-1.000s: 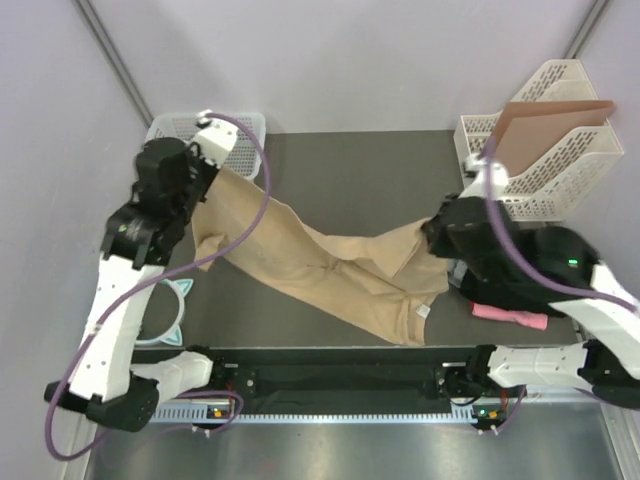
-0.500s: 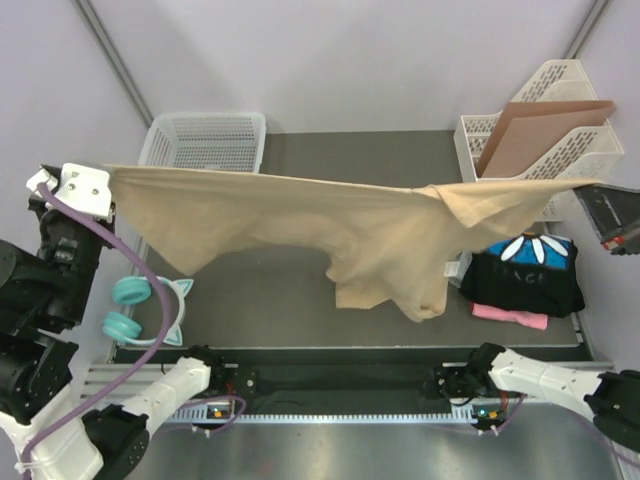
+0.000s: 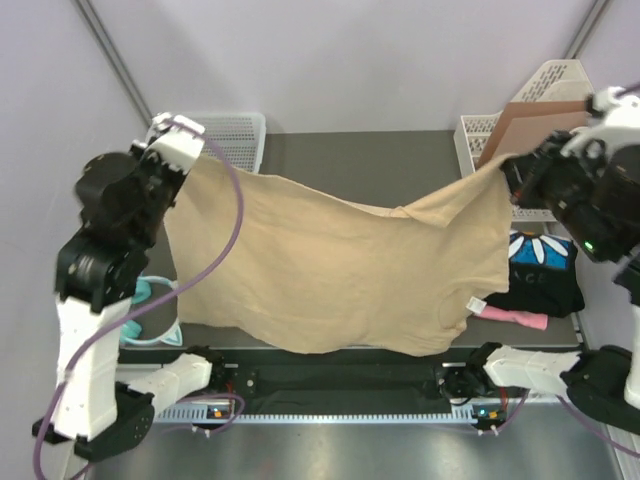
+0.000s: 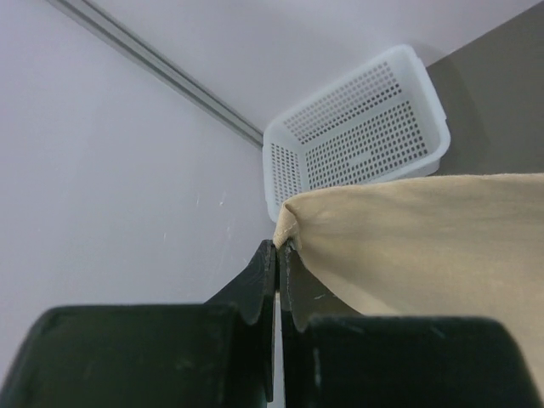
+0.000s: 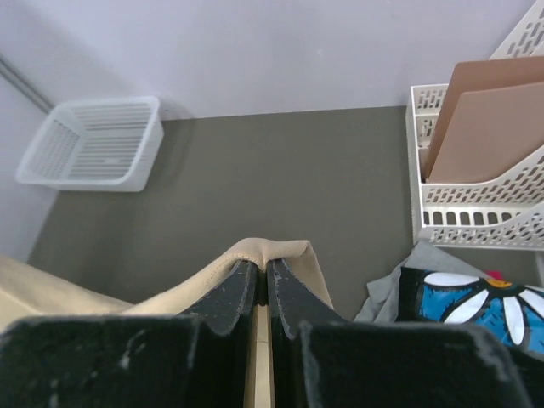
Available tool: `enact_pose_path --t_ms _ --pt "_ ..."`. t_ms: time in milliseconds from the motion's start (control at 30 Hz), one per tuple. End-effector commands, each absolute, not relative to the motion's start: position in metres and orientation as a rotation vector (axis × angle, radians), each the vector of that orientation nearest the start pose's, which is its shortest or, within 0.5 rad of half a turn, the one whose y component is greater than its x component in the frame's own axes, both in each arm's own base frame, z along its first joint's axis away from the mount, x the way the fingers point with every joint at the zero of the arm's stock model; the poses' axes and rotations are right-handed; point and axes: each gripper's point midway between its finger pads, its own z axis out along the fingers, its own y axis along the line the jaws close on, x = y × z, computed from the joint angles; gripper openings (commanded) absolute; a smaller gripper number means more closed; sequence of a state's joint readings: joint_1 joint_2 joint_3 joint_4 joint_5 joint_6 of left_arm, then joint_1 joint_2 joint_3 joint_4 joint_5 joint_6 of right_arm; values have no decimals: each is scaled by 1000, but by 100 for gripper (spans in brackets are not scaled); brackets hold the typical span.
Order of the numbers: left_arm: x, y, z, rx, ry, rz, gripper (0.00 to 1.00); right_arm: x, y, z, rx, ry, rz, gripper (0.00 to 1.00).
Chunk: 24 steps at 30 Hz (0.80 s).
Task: Fold and stack the t-shirts
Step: Flatten out the tshirt
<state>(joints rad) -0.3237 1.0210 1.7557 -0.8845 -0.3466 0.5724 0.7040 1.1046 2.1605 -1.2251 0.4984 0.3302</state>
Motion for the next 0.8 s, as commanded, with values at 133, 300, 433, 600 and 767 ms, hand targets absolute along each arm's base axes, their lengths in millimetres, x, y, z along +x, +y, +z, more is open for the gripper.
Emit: enact_pose_path --t_ms 133,300,433,600,767 --pt "334 -2 535 382 1528 637 0 241 71 542 121 1664 153 0" --pt "305 1 583 333 1459 566 0 222 65 565 130 1595 255 0" --pt "247 12 599 313 1404 498 0 182 58 581 72 1526 407 0" --pt "172 30 593 300 1370 444 0 100 20 615 39 1307 605 0" --pt "124 41 593 294 1345 407 0 25 -7 636 -2 1105 643 0"
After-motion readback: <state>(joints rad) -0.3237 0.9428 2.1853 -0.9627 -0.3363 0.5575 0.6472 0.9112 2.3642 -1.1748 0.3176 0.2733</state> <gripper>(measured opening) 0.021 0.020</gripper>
